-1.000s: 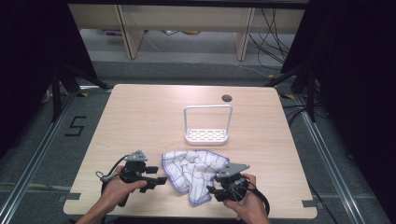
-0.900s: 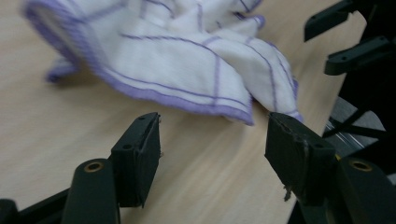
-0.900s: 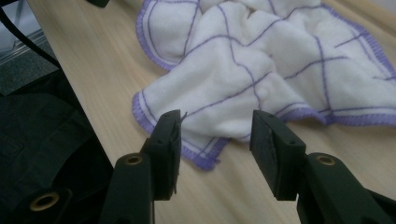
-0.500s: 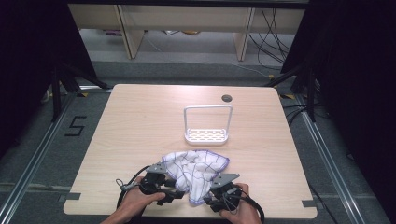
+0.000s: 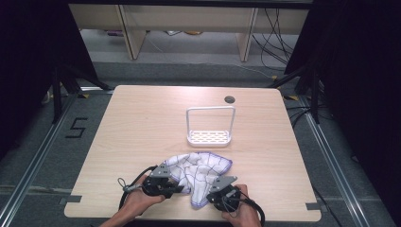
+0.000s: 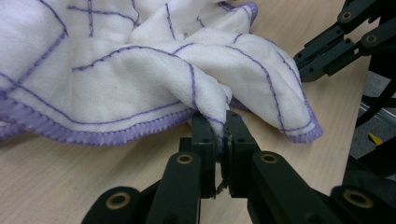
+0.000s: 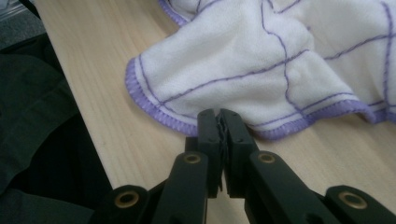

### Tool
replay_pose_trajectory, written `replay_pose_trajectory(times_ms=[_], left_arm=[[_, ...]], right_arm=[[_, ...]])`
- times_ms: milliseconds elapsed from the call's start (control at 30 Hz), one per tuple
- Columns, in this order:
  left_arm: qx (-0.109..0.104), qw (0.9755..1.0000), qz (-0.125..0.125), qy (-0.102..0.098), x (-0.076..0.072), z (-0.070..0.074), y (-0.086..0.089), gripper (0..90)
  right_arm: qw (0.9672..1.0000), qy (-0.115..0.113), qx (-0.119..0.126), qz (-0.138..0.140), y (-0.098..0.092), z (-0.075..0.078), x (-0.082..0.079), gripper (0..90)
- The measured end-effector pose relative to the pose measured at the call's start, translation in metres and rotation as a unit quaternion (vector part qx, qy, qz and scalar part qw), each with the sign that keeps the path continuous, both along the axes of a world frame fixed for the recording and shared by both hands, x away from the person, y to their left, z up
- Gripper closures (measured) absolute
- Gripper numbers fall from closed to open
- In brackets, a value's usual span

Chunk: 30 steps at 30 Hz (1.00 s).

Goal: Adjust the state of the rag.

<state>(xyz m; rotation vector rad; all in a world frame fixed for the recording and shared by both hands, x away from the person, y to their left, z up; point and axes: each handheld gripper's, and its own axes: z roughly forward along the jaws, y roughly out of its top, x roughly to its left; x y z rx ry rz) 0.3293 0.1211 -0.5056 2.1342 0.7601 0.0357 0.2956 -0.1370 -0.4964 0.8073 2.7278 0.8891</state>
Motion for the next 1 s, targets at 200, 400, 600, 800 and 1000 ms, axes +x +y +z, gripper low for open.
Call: replay_pose_trajectory(times_ms=[200,400,600,800,1000], left_arm=[[-0.013,0.9997,-0.021,-0.003,0.0,0.014,0.019,85.2],[-0.017,0.9994,-0.03,0.008,-0.008,0.027,0.041,85.3],[-0.015,0.9974,-0.06,0.037,-0.025,0.025,0.054,85.1],[0.017,0.9953,-0.066,0.068,-0.035,0.006,0.057,77.5],[0.0,0.9983,-0.014,0.057,-0.023,0.019,0.068,50.5]], right_arm=[[0.9995,-0.015,0.027,-0.01,-0.021,0.02,-0.008,88.7],[0.997,-0.042,0.038,-0.052,-0.063,0.044,-0.026,88.7],[0.997,-0.026,0.022,-0.069,-0.084,0.038,-0.049,88.7],[0.9967,0.001,0.026,-0.077,-0.087,0.02,-0.049,80.5],[0.991,-0.032,0.05,-0.12,-0.092,0.041,-0.023,57.8]])
